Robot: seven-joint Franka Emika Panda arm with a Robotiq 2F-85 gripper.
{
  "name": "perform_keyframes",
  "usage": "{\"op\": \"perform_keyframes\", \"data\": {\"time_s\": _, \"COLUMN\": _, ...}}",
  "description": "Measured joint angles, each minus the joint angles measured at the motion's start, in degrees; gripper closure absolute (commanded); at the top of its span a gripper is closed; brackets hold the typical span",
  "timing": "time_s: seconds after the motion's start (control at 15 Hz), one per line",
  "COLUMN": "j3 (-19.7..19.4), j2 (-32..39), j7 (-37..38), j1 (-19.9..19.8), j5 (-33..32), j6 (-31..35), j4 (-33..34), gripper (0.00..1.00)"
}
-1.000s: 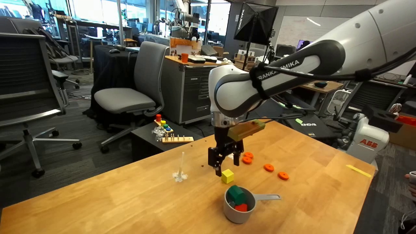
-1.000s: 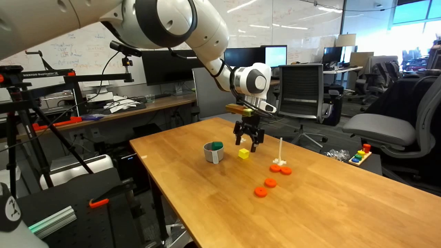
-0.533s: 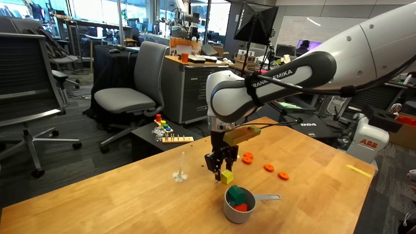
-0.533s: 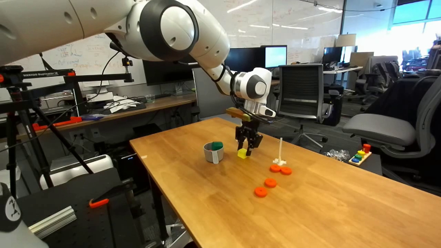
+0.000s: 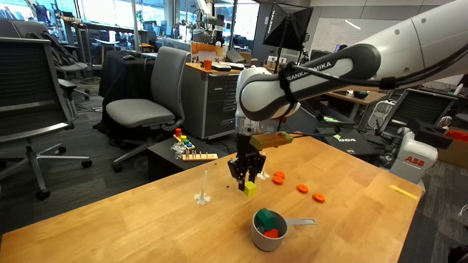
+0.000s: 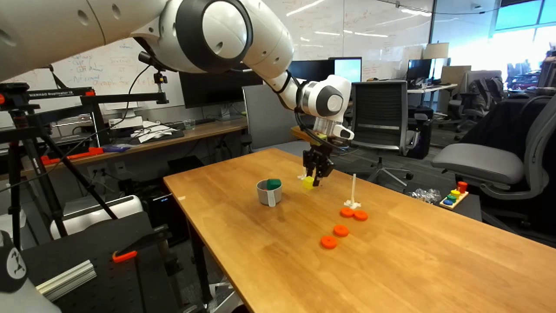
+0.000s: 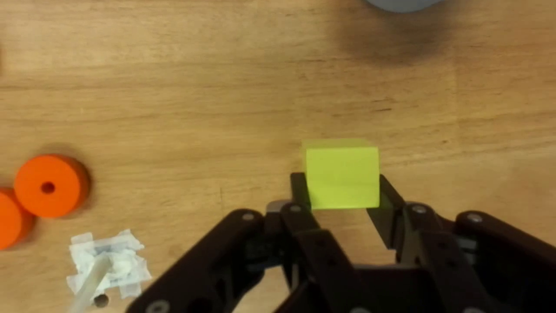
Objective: Put the orange, green and yellow blocks in the gray pot respectively
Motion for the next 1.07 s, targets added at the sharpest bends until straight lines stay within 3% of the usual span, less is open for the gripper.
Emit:
{"op": "perform_keyframes", "data": {"time_s": 0.53, "j3": 3.7, "j2": -9.0, "j7": 0.1, "j1": 0.7, "j5": 1.2, "j6": 3.1, "j4": -4.0, "gripper": 0.86}}
{"op": "perform_keyframes", "data": {"time_s": 1.07, "j3": 6.8, "j2": -12.5, "j7": 0.0, "j1": 0.6, "j5": 6.8, "j6": 9.3, "j4": -18.0, "gripper": 0.86}}
